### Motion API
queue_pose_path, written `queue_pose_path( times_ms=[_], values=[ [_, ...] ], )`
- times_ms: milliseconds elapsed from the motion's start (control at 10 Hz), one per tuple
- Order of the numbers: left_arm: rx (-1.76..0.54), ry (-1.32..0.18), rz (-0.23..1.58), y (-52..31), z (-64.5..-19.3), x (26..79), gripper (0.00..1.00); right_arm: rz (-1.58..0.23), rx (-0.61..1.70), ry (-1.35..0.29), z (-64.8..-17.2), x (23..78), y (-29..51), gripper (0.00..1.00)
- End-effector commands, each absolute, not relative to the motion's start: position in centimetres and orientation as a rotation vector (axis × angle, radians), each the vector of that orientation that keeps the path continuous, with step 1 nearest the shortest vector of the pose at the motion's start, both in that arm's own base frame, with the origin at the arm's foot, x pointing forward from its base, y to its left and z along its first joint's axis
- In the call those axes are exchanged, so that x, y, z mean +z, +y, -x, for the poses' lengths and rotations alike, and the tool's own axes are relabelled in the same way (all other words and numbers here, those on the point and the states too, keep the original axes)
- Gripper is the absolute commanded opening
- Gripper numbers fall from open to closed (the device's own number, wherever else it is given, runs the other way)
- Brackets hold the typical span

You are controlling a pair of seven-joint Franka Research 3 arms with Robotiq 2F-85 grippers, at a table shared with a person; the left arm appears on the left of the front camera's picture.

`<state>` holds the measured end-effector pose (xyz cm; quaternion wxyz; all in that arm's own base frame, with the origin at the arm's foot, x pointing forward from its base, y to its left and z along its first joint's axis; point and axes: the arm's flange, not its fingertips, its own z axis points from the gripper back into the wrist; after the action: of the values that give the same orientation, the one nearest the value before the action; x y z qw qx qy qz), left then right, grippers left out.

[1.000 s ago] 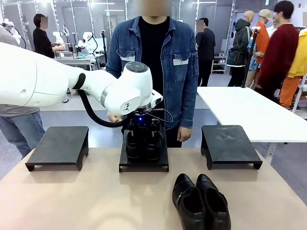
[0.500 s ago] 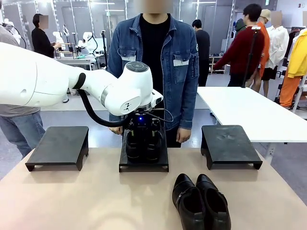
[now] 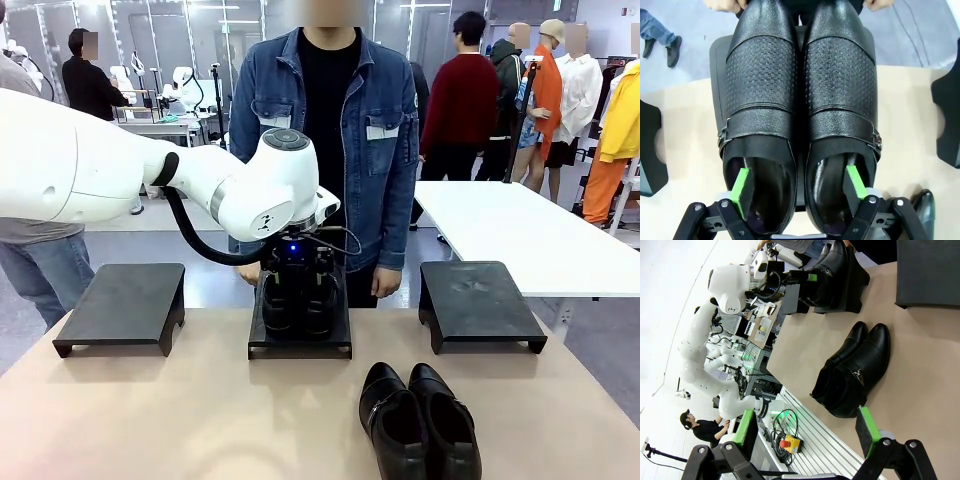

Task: Place the shoes on the stand as instructed by the person.
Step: Pick up another pair of Shoes and place it on the Shoes Stand indicated by the person.

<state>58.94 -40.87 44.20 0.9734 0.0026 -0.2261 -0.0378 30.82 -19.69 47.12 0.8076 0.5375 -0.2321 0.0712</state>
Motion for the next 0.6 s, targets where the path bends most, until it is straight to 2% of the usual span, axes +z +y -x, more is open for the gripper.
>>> queue_pose_path(
  times_ms=[0,200,500],
  values=[
    [-0.101,-0.423,-0.001,-39.5,-58.6,46.5,0.93,-1.154,0.161,-0.507,-30.7,47.2,-19.7,1.0],
    [-0.127,-0.335,0.08,-35.7,-56.0,51.0,0.93,-1.154,0.161,-0.507,-30.7,47.2,-19.7,1.0],
    [-0.201,-0.217,0.372,-26.8,-49.7,55.3,0.93,-1.154,0.161,-0.507,-30.7,47.2,-19.7,1.0]
  ],
)
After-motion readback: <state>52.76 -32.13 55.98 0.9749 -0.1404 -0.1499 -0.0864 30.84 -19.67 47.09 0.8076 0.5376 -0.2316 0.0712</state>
